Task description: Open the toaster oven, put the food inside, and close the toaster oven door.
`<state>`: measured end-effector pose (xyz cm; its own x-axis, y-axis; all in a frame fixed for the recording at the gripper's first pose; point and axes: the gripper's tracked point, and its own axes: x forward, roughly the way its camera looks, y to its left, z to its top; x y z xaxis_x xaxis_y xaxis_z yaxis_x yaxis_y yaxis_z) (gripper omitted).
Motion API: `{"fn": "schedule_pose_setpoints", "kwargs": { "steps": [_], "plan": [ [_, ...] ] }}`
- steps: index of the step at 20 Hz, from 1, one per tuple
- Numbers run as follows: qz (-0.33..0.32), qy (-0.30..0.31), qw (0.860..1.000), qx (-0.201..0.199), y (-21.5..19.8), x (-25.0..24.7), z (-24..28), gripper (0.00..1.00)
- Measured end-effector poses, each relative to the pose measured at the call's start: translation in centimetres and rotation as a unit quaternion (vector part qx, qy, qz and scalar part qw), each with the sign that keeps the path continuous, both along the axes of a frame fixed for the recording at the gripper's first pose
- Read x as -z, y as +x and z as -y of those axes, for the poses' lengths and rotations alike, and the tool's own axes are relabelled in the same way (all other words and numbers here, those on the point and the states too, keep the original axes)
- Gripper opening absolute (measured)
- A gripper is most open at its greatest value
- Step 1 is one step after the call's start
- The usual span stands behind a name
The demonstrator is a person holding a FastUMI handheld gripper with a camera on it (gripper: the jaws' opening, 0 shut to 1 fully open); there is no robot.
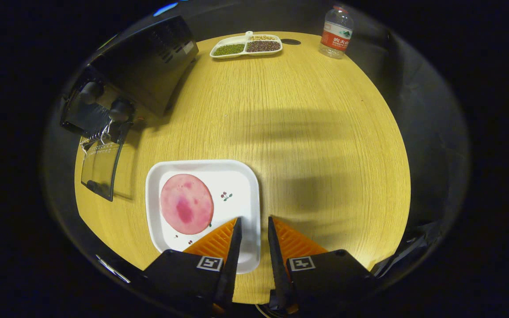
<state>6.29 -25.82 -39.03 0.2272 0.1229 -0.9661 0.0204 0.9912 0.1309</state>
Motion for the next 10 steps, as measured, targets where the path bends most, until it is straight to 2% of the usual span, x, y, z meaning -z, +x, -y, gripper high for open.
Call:
{"fn": "schedule_pose_setpoints", "kwargs": {
  "steps": [2,3,6,7,8,10],
  "plan": [
    [-0.004,0.016,1.000,-0.008,0.0,0.5,-0.5,0.40],
    [-0.001,0.016,1.000,-0.009,0.1,-0.3,-0.3,0.22],
    [0.007,0.033,0.999,-0.011,0.4,0.1,-0.3,0.14],
    [0.001,0.040,0.999,-0.008,0.4,0.4,-0.3,0.14],
    [0.006,0.052,0.999,-0.010,0.5,0.2,-0.5,0.07],
    [0.007,0.059,0.998,-0.019,0.3,-0.1,-0.3,0.03]
  ]
}}
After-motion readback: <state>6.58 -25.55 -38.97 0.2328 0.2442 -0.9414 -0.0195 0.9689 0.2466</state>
